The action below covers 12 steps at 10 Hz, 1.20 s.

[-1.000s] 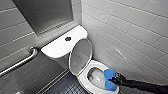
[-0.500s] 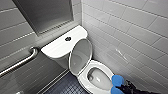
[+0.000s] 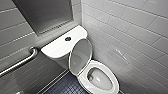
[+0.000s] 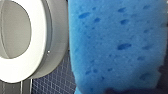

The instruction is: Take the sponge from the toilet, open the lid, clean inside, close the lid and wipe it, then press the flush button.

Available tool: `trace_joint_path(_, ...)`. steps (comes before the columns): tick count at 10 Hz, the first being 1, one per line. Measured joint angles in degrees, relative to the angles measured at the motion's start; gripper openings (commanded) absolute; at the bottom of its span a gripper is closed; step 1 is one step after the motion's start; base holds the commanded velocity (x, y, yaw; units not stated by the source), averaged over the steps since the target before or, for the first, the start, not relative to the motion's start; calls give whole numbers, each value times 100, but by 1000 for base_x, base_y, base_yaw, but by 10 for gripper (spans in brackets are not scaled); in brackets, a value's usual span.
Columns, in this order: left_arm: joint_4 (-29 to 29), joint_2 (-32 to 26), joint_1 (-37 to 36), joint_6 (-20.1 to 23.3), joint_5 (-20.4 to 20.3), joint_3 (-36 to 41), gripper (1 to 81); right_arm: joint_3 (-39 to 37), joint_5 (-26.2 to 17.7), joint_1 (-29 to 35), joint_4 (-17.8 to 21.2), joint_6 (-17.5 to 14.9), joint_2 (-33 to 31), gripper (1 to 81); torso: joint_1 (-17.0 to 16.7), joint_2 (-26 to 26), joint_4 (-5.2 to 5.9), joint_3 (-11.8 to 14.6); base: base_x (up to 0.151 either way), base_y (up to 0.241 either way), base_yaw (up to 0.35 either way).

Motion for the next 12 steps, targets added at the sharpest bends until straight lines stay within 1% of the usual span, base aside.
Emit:
trace_joint_path(2,6,0,0,2,2,0,811,395,350,-483,-24,-15,-146,10,0,-2,0,0,0,0,0)
trace_joint_path(3,11,0,0,2,2,0,811,717,402,-656,-88,-20,-345,10,0,-2,0,0,0,0,0)
trace_joint_path(4,15,0,0,2,0,0,811,1018,425,-735,-167,-17,-577,10,0,-2,0,0,0,0,0)
trace_joint_path(6,26,0,0,2,-2,0,811,1737,467,-599,-344,-22,-940,10,0,-2,0,0,0,0,0)
trace_joint_path(7,28,0,0,0,-2,0,811,2010,378,-407,-407,-23,-1003,10,0,-2,0,0,0,0,0)
trace_joint_path(9,28,0,0,2,-2,0,811,2277,118,268,-466,-28,-984,10,0,-2,0,0,0,0,0)
trace_joint_path(11,30,0,-2,0,-5,0,811,2271,-286,981,-492,-23,-889,10,0,-2,0,0,0,0,0)
trace_joint_path(12,30,0,-2,2,-5,0,811,2178,-589,1381,-514,-20,-660,10,0,-2,0,0,0,0,0)
